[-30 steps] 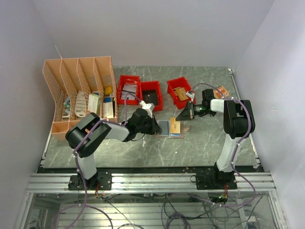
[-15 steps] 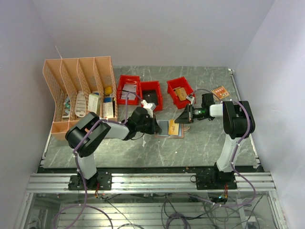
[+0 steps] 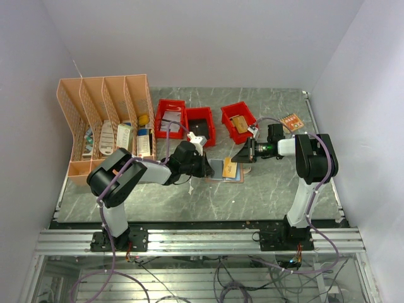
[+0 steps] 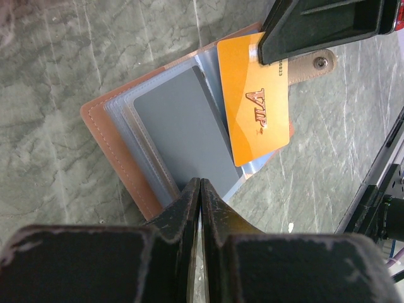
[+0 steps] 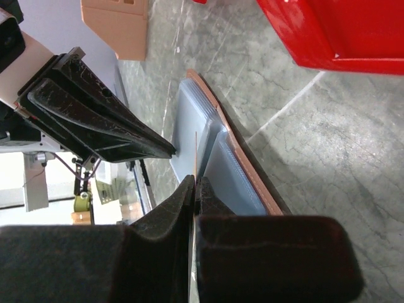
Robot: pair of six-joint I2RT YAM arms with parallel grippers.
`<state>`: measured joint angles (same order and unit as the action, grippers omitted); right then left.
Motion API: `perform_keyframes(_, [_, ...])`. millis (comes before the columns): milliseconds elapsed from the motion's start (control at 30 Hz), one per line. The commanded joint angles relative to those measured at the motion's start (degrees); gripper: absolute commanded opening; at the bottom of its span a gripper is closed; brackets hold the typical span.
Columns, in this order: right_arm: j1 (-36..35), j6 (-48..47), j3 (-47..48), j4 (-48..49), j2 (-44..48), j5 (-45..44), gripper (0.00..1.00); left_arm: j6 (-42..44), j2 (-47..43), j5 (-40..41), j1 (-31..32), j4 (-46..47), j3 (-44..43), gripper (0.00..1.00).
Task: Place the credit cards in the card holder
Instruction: Insert the credit card into the card holder.
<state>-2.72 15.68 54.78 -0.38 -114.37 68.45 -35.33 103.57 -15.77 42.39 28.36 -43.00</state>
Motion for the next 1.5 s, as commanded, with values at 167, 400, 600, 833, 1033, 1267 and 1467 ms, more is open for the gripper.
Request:
perform_keyframes(167, [-1.1, 0.6, -1.3, 2.0, 2.1, -2.4, 0.00, 1.3, 2.2, 0.1, -0.5, -4.2, 0.5, 0.15])
perform_keyframes(400, [-2.0, 1.1, -1.2, 1.6, 1.9, -4.1, 0.00, 1.2, 2.2, 0.1, -0.5, -4.1, 0.6, 0.14])
perform_keyframes(600, [-2.2, 1.7, -1.4, 1.5, 2.5, -5.9, 0.00, 1.1, 2.3, -0.1, -0.5, -3.9, 0.5, 0.15])
perform_keyframes(833, [-3.9, 0.7, -0.4, -1.3, 3.6, -9.6, 0.00, 1.0, 2.3, -0.1, -0.5, -3.8, 0.3, 0.15])
perform_keyframes(1033, [-4.7, -0.7, 1.3, -7.3, 4.0, -15.7, 0.00, 1.3, 2.0, -0.1, -0.5, -4.5, 0.0, 0.15])
perform_keyframes(1267, [-4.7, -0.8, 2.3, -11.1, 3.6, -20.2, 0.00, 1.5, 2.0, -0.1, -0.5, -5.0, -0.2, 0.15])
perform_keyframes(1467, [-5.1, -0.2, 2.3, -11.6, 3.7, -20.3, 0.00, 1.8, 2.3, -0.2, -0.5, -5.5, -0.9, 0.15])
